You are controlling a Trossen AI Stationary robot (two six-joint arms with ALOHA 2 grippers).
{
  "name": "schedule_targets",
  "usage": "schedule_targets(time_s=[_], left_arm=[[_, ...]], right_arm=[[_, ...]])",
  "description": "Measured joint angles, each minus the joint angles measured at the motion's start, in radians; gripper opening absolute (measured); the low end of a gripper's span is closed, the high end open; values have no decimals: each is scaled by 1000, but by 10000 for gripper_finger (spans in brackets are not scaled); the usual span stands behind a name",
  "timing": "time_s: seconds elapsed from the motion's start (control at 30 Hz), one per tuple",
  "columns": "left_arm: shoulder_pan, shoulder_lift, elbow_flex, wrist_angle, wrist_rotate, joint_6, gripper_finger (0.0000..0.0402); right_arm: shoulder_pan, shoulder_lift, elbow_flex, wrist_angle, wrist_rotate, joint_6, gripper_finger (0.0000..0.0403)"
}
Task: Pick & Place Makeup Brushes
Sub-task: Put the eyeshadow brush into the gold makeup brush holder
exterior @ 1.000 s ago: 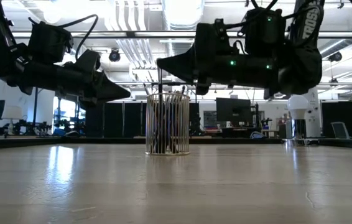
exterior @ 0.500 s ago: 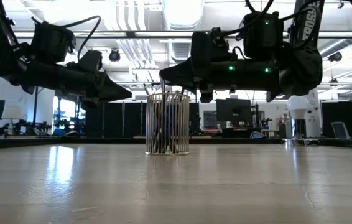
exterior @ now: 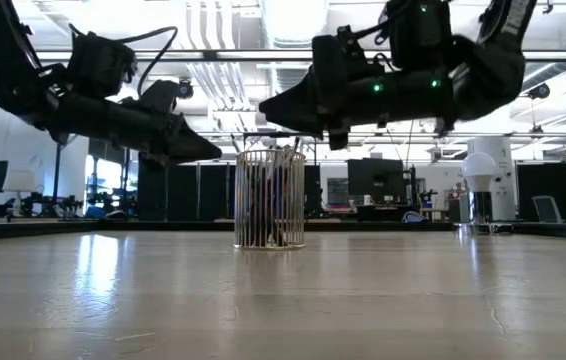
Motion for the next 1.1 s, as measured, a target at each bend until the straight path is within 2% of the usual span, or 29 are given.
schedule_targets(time_s=[0.13,0.27,0.43,0.5,0.6,0.87,1.1], left_arm=[[14,0,24,-41,2,-7,0],[52,0,73,-115,2,-56,0],[114,1,210,-389,2,-37,0],[139,12,292,-528,3,0,0],[173,49,415,-687,5,55,0],[240,259,676,-797,90,82,2],[262,483,948,-1026,78,117,56]], right_arm=[[0,-84,-2,-165,-32,-36,121],[1,-199,-6,-360,-45,-84,94],[0,-352,-28,-552,-42,-151,33],[1,-398,-57,-567,-20,-165,15],[0,-460,-122,-569,40,-162,9],[0,-615,-302,-545,168,-65,8],[0,-691,-418,-428,195,-20,8]])
